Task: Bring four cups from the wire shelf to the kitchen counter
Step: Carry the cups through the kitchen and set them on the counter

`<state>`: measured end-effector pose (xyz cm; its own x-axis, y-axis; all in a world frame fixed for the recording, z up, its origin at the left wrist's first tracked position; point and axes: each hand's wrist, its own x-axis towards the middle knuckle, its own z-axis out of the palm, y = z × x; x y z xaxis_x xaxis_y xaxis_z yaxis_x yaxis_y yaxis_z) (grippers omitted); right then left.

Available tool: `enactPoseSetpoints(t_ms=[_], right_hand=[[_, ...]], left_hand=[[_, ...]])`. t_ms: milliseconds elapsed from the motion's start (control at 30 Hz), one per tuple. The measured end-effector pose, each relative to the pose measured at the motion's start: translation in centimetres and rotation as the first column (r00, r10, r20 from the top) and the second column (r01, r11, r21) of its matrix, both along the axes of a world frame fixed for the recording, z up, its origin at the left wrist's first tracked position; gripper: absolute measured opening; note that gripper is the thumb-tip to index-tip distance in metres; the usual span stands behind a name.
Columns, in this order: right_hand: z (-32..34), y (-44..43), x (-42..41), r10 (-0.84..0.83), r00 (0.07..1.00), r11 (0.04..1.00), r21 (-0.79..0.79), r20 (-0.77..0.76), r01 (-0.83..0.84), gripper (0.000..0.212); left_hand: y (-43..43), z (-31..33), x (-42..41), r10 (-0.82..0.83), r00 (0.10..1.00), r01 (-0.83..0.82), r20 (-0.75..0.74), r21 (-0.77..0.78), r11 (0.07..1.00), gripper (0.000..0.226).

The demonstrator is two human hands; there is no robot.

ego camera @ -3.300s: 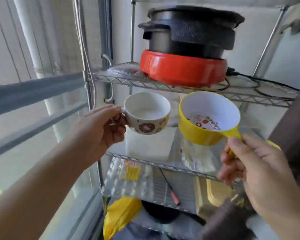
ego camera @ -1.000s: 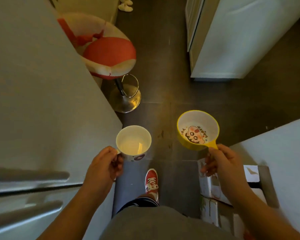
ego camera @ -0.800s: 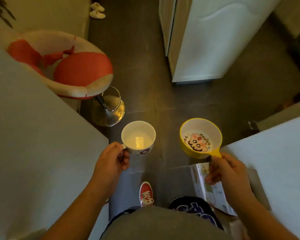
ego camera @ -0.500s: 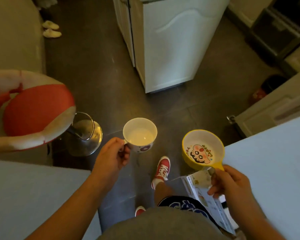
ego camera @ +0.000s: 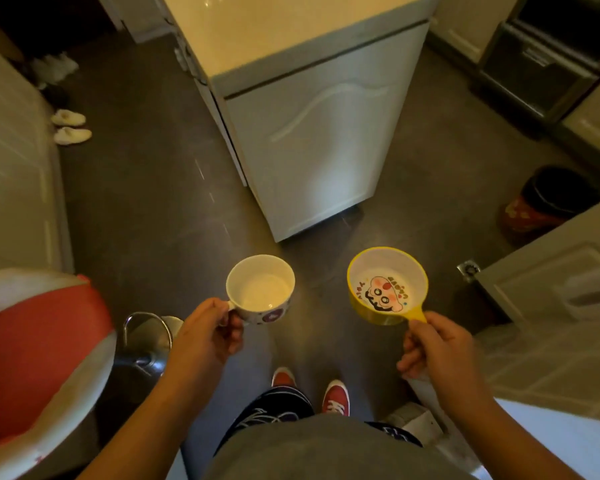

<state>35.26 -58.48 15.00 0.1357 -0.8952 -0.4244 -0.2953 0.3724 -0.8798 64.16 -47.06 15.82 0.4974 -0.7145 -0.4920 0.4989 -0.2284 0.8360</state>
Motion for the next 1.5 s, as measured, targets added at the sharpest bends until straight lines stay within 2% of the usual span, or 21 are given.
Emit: enactPoseSetpoints(t_ms=[200, 300, 433, 667, 800, 900, 1100, 1367, 1500], right_hand=[[-0.4, -8.9, 5.5, -0.05, 0.999, 0.999, -0.012, 0.002, 0.05, 0.03], [0.2, -13.1, 7.3, -0.108, 0.994, 0.994, -0.019, -0.015, 0.108, 0.03], [1.1, -17.4, 7.2, -0.259, 0.965, 0.966, -0.002, -0.043, 0.259, 0.028], [1.4, -21.8, 1.6, -0.557, 0.828, 0.827, 0.047, -0.066, 0.561, 0.032], [0.3, -25.0, -2.9, -0.662, 0.744, 0.742, 0.056, -0.09, 0.668, 0.026], [-0.7, -28.7, -6.3, -0.695, 0.713, 0.713, 0.042, -0.087, 0.7, 0.028], [-0.7, -37.5, -12.3, -0.676, 0.731, 0.73, 0.055, -0.091, 0.681, 0.027], [0.3, -53.0, -16.2, -0.572, 0.817, 0.819, 0.008, -0.078, 0.574, 0.03], [0.0, -61.8, -16.6, -0.524, 0.849, 0.851, -0.001, -0.069, 0.525, 0.036]], left_hand=[[-9.7, -0.8, 5.9, -0.067, 0.997, 0.062, 0.044, 0.096, 0.993, 0.045], [-16.3, -0.5, 8.4, -0.156, 0.987, 0.151, 0.031, 0.115, 0.982, 0.056], [-25.3, 0.3, 9.3, -0.315, 0.947, 0.307, 0.061, 0.111, 0.945, 0.054], [-41.5, 0.3, 3.5, -0.548, 0.835, 0.541, 0.054, 0.102, 0.835, 0.035], [-49.4, -0.3, -3.1, -0.641, 0.766, 0.637, 0.038, 0.081, 0.766, 0.038], [-54.8, 0.0, -8.3, -0.694, 0.72, 0.69, 0.027, 0.084, 0.719, 0.043], [-63.4, 1.8, -15.4, -0.682, 0.729, 0.675, 0.055, 0.109, 0.73, 0.03], [-71.7, 1.8, -16.8, -0.601, 0.789, 0.58, 0.127, 0.169, 0.797, 0.029], [-77.3, 0.2, -16.2, -0.561, 0.818, 0.535, 0.124, 0.192, 0.823, 0.039]])
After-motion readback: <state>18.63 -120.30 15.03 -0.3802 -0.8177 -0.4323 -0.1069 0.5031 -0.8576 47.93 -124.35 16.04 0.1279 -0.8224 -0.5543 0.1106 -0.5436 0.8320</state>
